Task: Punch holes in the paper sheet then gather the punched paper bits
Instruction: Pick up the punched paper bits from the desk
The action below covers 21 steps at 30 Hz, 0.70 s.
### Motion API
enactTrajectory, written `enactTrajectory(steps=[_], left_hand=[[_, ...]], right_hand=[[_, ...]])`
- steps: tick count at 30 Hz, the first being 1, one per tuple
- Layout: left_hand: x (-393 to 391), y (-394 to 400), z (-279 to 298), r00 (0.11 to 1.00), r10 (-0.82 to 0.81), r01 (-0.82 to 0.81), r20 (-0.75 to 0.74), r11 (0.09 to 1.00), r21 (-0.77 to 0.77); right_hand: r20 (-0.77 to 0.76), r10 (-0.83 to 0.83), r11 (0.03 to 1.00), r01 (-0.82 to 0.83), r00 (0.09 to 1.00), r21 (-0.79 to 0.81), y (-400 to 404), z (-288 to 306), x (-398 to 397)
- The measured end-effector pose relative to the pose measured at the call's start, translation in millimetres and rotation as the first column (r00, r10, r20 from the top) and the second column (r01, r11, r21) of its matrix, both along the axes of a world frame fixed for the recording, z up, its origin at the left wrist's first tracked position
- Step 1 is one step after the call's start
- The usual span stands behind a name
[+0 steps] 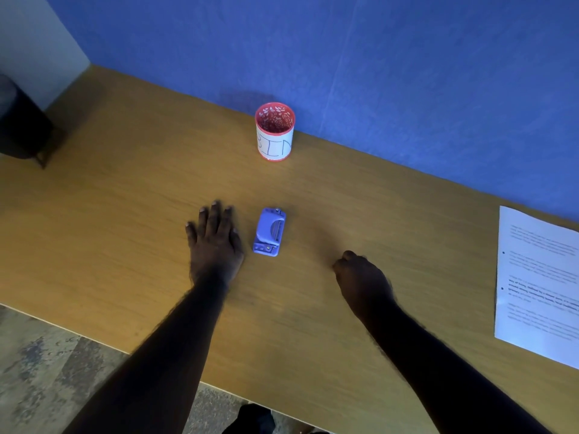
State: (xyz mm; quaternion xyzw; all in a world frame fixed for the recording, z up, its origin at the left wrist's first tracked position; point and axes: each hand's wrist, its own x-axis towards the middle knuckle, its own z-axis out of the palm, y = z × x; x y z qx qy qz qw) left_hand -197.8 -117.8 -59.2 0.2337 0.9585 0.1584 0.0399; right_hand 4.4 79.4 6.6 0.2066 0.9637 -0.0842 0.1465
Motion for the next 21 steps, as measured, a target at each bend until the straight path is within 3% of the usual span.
enactTrajectory(steps=[3,5,7,9,10,13,15,16,17,20,21], left_hand=[[-0.1,0.7,1.5,1.000,0.002,-0.002,-0.002,1.000,-0.002],[-1.7,2.9,3.8,1.000,0.012,-0.012,0.000,1.000,0.008],[-4.0,4.1,4.8,1.000,0.013,-0.013,-0.005,1.000,0.016],[-5.5,3.1,5.0,1.000,0.013,-0.013,-0.016,1.000,0.023],[-5.9,2.5,4.9,1.000,0.013,-0.013,-0.020,1.000,0.022],[-3.6,0.9,4.1,1.000,0.008,-0.008,-0.015,1.000,0.017],[-2.8,1.9,3.9,1.000,0.008,-0.007,-0.017,1.000,0.017],[-3.4,2.8,4.4,1.000,0.009,-0.008,-0.018,1.000,0.017],[-4.3,3.3,5.2,1.000,0.009,-0.009,-0.019,1.000,0.015],[-7.6,3.8,7.1,1.000,0.018,-0.018,-0.020,1.000,0.022],[-7.9,3.6,7.3,1.000,0.021,-0.020,-0.019,1.000,0.021]], right_hand=[[-0.066,-0.110,0.987,0.101,0.992,-0.128,9.5,-9.3,1.9],[-0.092,-0.287,0.901,0.236,0.954,-0.363,18.8,-11.2,1.4],[-0.015,-0.547,0.623,0.395,0.837,-0.675,26.4,-8.7,0.3],[0.092,-0.720,0.299,0.427,0.688,-0.854,32.1,-5.3,-1.2],[0.135,-0.758,0.183,0.407,0.639,-0.895,35.8,-3.4,-2.6],[0.203,-0.786,-0.018,0.306,0.584,-0.952,43.3,4.9,-5.2],[0.213,-0.800,-0.075,0.258,0.562,-0.963,48.8,9.0,-6.0],[0.189,-0.796,-0.033,0.271,0.575,-0.962,50.8,9.8,-6.1],[0.139,-0.777,0.080,0.316,0.614,-0.945,51.4,9.8,-6.5],[-0.070,-0.596,0.612,0.396,0.800,-0.685,42.6,-1.6,-6.8],[-0.123,-0.515,0.725,0.355,0.848,-0.589,35.2,-5.2,-5.2]])
